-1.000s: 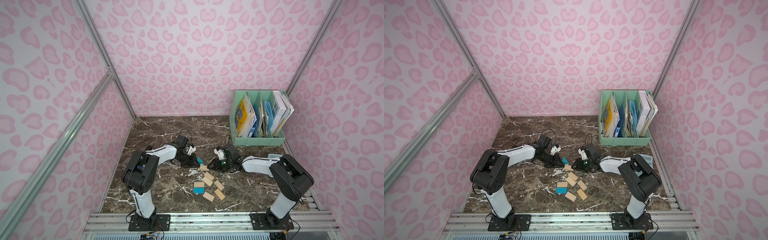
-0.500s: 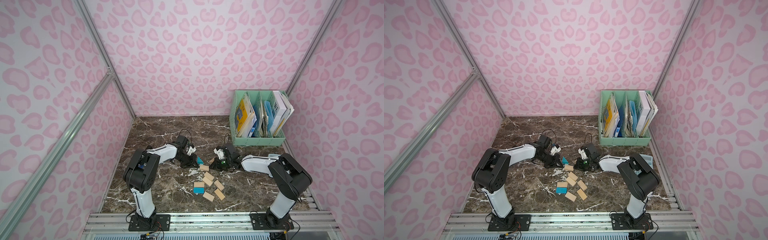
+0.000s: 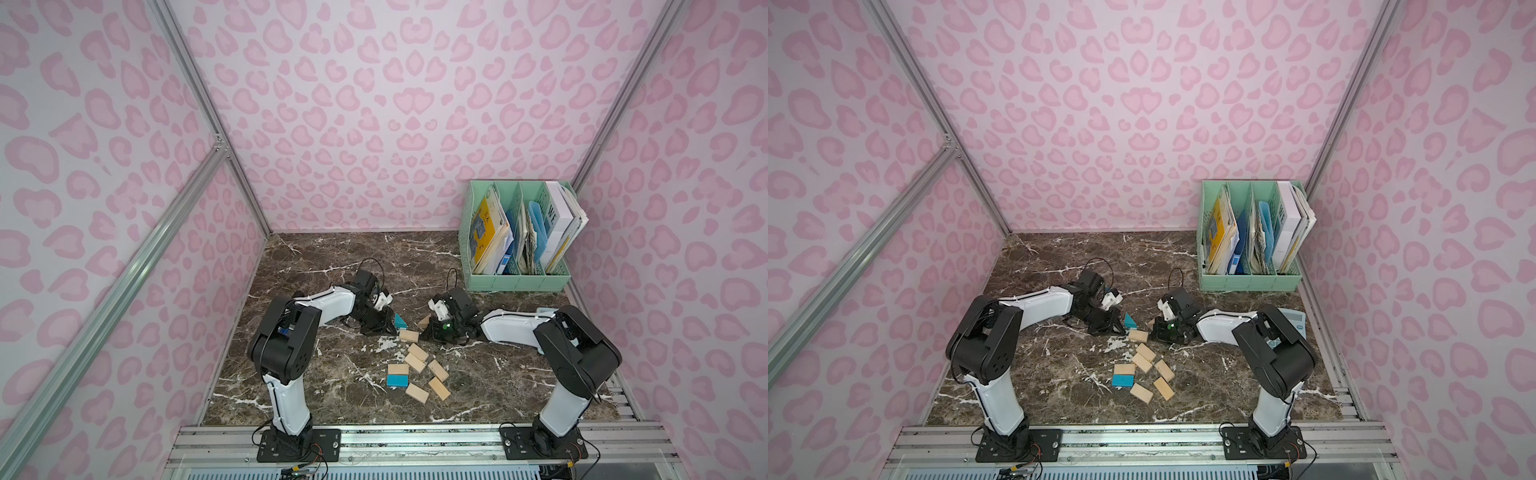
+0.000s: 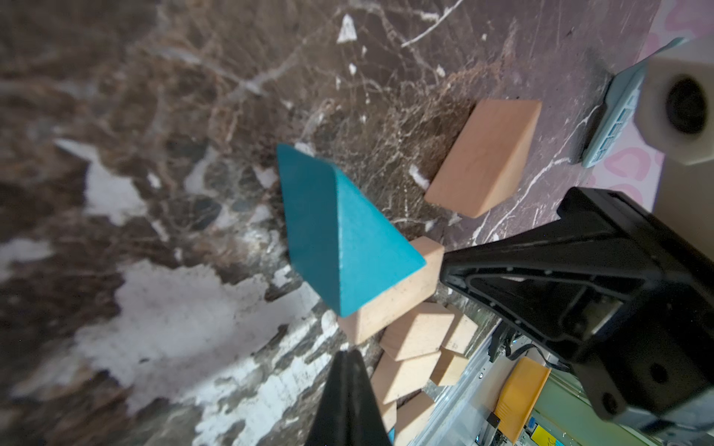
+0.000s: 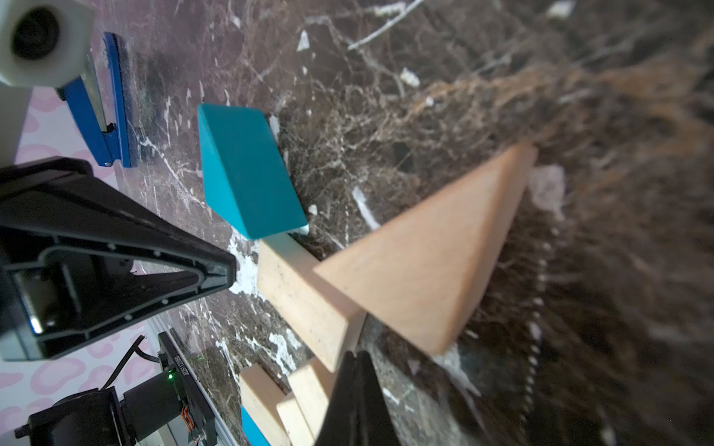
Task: Assemble a carrot with building blocks
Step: Assemble the building block at the center of the board.
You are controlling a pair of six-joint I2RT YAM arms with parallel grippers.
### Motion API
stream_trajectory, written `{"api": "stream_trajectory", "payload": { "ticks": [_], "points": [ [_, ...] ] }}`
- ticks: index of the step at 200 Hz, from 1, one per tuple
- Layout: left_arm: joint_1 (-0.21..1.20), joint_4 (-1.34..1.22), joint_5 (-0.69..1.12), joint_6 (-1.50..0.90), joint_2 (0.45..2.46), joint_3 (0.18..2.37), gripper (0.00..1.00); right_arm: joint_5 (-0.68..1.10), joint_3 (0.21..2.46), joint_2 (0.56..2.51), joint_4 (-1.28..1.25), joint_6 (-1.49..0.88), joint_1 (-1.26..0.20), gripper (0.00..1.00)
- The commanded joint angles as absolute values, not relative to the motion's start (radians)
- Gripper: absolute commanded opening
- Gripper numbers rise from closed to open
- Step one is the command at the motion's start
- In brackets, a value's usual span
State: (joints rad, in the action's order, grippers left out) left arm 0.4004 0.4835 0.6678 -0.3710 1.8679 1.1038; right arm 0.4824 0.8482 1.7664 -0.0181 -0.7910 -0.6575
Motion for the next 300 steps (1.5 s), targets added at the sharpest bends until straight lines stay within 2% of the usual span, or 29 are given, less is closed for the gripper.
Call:
{"api": "stream_trajectory", "payload": {
  "ticks": [1, 300],
  "points": [
    [0.399, 0.498, 0.66, -0.357, 1.878, 1.114, 0.0, 0.479, 0.852, 1.773, -0.012, -0.79, -0.658, 0.0],
    [0.397, 0.496, 0.668, -0.366, 1.865, 1.122, 0.0, 0.449, 0.89, 1.777, 0.035, -0.772, -0.666, 0.0]
  ]
}}
